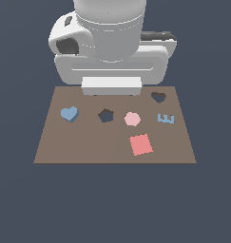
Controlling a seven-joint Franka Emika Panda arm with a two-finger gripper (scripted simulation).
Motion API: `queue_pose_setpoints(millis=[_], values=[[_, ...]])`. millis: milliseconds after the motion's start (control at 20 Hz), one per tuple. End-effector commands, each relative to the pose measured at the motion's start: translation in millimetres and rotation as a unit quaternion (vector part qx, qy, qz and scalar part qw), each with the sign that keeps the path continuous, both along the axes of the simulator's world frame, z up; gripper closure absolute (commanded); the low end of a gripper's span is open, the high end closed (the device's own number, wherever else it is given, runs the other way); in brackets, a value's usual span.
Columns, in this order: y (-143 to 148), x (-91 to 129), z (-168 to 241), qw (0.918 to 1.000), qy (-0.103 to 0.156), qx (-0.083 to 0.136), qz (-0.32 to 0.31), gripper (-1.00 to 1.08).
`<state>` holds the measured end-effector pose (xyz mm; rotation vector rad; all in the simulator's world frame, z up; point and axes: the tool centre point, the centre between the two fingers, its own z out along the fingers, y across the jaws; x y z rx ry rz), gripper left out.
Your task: Insert a designated object into the corresponding slot on a board.
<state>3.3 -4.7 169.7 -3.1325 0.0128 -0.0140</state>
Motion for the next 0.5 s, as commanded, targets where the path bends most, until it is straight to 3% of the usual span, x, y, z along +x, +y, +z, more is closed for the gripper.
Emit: queue_pose_setpoints(millis=[0, 450], values=[[0, 0, 0, 1.0, 0.0, 0.0, 0.0, -0.92], [-33, 4, -25, 0.9982, 0.001, -0.001, -0.061, -0.92]])
